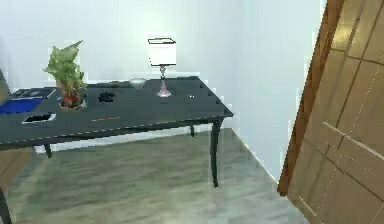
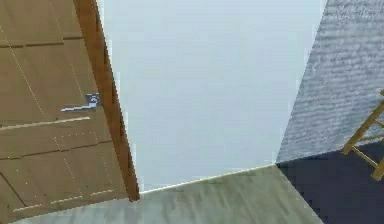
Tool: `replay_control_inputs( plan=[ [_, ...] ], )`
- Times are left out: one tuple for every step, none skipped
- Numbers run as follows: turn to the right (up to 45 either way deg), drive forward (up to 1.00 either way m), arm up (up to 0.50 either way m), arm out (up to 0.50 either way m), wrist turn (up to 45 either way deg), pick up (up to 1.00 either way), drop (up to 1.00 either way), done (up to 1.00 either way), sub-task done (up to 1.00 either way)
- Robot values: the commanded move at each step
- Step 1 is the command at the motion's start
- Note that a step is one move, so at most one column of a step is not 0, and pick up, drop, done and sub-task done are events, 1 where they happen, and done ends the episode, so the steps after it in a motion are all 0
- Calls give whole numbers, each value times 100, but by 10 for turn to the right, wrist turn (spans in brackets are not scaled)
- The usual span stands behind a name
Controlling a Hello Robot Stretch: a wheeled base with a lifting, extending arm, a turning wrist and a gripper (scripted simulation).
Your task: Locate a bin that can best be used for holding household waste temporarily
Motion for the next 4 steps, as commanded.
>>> replay_control_inputs(
  plan=[
    [-450, 0, 0, 0, 0, 0, 0, 0, 0],
    [-300, 0, 0, 0, 0, 0, 0, 0, 0],
    [0, 100, 0, 0, 0, 0, 0, 0, 0],
    [-30, 0, 0, 0, 0, 0, 0, 0, 0]
  ],
)
